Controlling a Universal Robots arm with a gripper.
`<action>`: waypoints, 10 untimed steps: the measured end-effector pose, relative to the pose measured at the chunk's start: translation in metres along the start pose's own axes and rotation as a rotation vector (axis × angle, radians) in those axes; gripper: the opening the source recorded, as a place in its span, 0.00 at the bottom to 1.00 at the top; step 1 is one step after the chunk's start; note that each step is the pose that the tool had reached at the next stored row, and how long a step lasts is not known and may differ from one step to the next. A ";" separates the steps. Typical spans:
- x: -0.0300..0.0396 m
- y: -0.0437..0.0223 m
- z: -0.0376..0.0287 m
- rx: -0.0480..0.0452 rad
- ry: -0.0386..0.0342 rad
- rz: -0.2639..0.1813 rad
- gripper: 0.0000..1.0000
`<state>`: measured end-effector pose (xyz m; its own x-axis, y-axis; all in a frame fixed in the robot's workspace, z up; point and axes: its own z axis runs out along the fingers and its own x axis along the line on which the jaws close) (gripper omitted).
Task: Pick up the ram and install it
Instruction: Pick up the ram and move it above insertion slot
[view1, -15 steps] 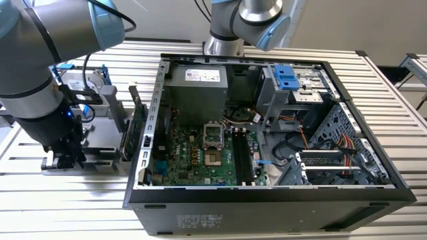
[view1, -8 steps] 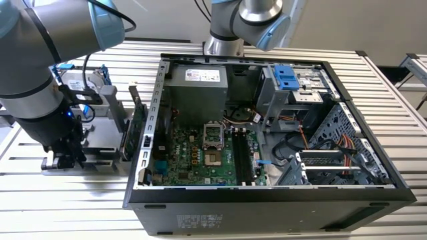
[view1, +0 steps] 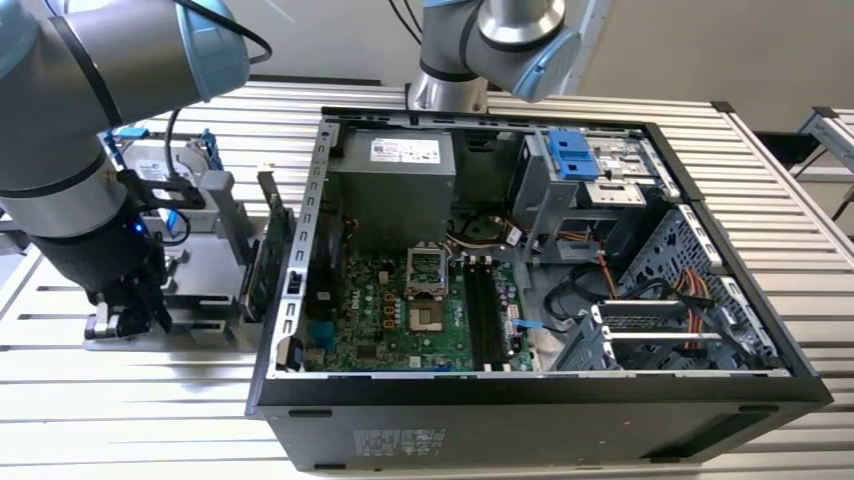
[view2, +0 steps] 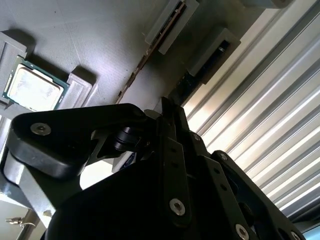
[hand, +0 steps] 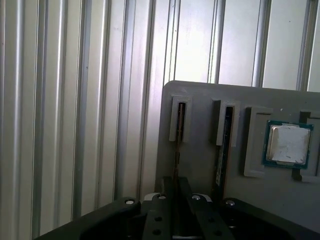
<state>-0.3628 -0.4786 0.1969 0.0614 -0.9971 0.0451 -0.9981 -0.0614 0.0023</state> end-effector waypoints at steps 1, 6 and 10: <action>0.0000 0.0000 0.0000 0.0000 0.0000 0.000 1.00; 0.0000 0.0000 0.0000 0.0000 -0.0001 0.000 1.00; 0.0000 0.0000 0.0000 0.0000 -0.0001 0.000 0.00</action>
<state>-0.3628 -0.4786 0.1969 0.0614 -0.9971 0.0450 -0.9981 -0.0613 0.0023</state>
